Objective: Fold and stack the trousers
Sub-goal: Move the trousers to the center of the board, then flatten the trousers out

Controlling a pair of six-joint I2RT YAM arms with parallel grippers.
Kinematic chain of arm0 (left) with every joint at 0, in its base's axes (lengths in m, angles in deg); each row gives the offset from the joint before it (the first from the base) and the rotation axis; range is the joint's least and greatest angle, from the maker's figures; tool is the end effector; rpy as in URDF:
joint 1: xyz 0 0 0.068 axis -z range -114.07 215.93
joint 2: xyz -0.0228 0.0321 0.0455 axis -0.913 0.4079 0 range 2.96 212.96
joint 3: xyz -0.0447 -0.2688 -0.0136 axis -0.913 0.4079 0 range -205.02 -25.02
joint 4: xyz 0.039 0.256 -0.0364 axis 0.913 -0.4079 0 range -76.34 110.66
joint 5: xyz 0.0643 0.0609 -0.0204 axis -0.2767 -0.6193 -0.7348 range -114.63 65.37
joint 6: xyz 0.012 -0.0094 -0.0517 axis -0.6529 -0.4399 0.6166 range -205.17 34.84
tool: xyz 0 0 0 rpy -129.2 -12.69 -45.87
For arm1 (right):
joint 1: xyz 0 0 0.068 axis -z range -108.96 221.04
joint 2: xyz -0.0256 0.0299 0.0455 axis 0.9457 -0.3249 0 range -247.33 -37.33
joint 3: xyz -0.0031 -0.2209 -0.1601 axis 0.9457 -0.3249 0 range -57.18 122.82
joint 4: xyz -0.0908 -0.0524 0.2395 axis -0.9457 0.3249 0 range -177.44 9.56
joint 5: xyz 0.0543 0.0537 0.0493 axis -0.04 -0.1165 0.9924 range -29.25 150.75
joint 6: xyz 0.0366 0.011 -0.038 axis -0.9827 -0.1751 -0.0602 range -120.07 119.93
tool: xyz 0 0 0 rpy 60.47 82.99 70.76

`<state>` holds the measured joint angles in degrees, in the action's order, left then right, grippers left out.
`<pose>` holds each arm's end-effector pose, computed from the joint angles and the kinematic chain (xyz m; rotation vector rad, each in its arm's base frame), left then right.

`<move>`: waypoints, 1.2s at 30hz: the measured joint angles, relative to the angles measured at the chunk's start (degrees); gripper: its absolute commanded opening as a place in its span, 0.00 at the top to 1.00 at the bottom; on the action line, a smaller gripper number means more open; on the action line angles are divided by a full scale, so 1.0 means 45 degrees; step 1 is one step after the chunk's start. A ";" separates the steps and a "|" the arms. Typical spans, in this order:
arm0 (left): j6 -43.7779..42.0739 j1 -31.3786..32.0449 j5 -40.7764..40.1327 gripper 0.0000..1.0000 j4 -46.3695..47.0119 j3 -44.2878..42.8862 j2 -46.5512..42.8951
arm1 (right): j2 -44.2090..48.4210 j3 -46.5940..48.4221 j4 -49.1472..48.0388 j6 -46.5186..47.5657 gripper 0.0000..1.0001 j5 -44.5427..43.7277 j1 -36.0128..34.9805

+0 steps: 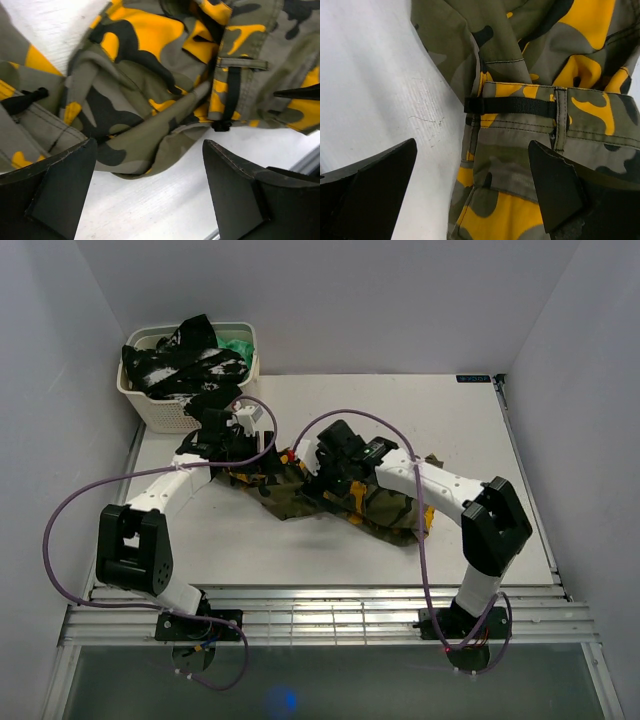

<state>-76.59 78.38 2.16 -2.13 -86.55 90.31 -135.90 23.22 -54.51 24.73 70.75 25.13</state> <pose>0.3134 -0.0856 0.2452 0.2992 2.4086 -0.7326 0.2594 0.2768 0.2703 -1.4974 1.9781 0.3737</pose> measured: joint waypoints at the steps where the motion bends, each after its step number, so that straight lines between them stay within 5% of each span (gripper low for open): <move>1: 0.0015 -0.0019 -0.0228 0.04 0.0019 0.0000 0.0019 | -0.0291 0.0029 -0.0049 0.0019 0.00 -0.0403 -0.0189; 8: 0.0121 -0.0141 -0.1307 0.07 0.0117 0.0000 0.1015 | -0.1851 0.0063 -0.0617 0.0087 0.39 -0.3332 -0.0457; 12: 0.0199 -0.0170 -0.1671 0.12 0.0058 -0.0005 0.1991 | -0.2006 0.0063 -0.0889 0.0355 0.92 -0.4483 -0.0408; 17: 0.0272 -0.0233 -0.1851 0.34 -0.0005 -0.0058 0.2633 | -0.1277 -0.0097 -0.1030 0.0500 0.92 -0.4847 -0.0087; 20: 0.0330 -0.0291 -0.1948 0.59 -0.0136 -0.0058 0.2788 | 0.0175 -0.0262 -0.0991 0.0476 0.92 -0.4367 0.0918; 22: 0.0238 -0.0355 -0.2045 0.78 -0.0209 -0.0058 0.2793 | 0.1870 -0.0418 -0.1098 0.0364 0.92 -0.3774 0.2492; 26: 0.0024 -0.0607 -0.2268 0.99 -0.0369 -0.0058 0.2788 | 0.5212 -0.1049 -0.1676 0.0282 0.92 -0.3002 0.6324; 31: -0.0291 -0.1103 -0.2497 1.00 -0.0758 0.0078 0.2511 | 0.8403 -0.3585 -0.1904 0.1015 0.92 -0.2259 1.0773; 36: -0.0996 -0.1851 -0.2759 1.00 -0.1209 0.0525 0.1243 | 0.8665 -0.6285 -0.1569 0.2395 0.92 -0.1224 1.4605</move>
<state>-81.07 70.05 -10.26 -7.57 -84.19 95.91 -96.90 -5.06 -61.57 35.50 65.24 90.85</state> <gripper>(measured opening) 0.026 0.087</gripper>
